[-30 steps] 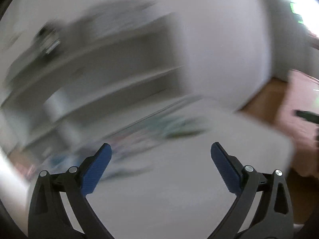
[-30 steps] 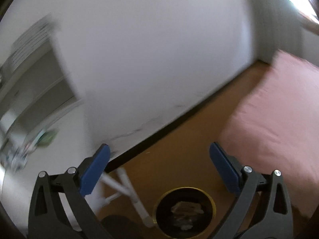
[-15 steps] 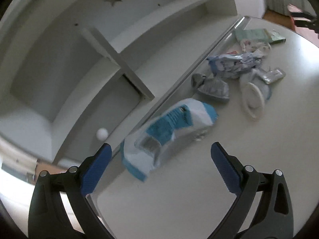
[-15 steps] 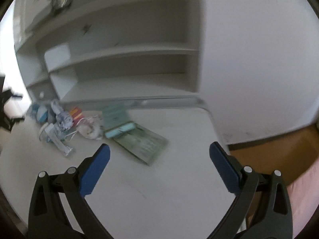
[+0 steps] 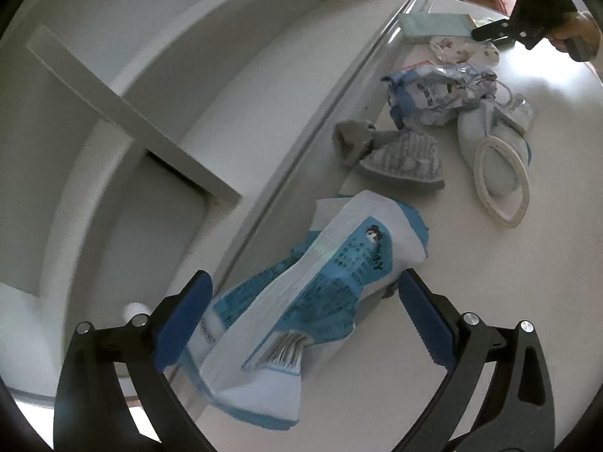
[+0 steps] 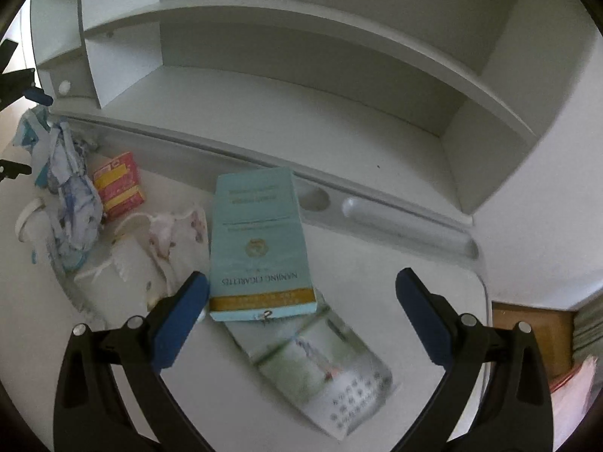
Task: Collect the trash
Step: 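Return both tools to the desk, then grasp the teal cigarette box with the right tool while the left grasps the blue-white wrapper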
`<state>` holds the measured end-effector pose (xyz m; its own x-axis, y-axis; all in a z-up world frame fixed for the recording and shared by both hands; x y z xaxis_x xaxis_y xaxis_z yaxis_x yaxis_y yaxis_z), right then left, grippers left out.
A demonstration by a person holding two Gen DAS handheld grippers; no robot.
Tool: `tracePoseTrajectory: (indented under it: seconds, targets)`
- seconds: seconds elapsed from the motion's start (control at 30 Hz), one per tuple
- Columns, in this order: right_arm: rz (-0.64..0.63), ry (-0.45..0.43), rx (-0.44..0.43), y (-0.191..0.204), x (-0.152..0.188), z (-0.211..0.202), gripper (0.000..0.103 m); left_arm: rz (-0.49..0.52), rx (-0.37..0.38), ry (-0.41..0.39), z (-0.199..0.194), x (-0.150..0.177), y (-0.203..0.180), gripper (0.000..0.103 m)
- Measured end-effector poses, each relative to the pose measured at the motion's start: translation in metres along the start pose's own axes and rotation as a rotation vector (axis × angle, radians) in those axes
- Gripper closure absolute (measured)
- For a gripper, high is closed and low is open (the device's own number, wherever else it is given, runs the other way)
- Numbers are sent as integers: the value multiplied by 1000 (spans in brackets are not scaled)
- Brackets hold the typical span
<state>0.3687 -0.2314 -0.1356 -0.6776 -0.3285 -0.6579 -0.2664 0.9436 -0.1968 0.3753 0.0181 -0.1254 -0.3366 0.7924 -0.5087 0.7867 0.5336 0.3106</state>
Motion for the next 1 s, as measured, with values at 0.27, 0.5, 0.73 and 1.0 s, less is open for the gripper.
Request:
tracePoseTrajectory:
  seconds: [0.27,0.5,0.73,1.0]
  targets:
    - [-4,48,-37,9,-18,25,7,-62,28,11,7,6,0,34]
    - [116,54,-97,3,-20,34,48,-285,-37,14,3,13,24,69]
    - [145,-11,-104,-3,-26,0,48,-362,-90,-13,-18,19,35,71]
    - [190,-54,-166,7,-11,-34,48,-401,-113,-73,-60,11,21,71]
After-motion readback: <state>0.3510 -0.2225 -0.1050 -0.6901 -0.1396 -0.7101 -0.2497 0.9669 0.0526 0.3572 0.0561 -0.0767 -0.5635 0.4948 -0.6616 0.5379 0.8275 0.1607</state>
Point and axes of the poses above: each gripper's, at about its wrist camera, not at the fingertips, and z roughly the way its jaws point, y to its left, x to its underside, the point moved 8 cm from there along z, roughly the way its jaws point, and after that the axes turned 10 degrees about -y, right-handed, at the moved point
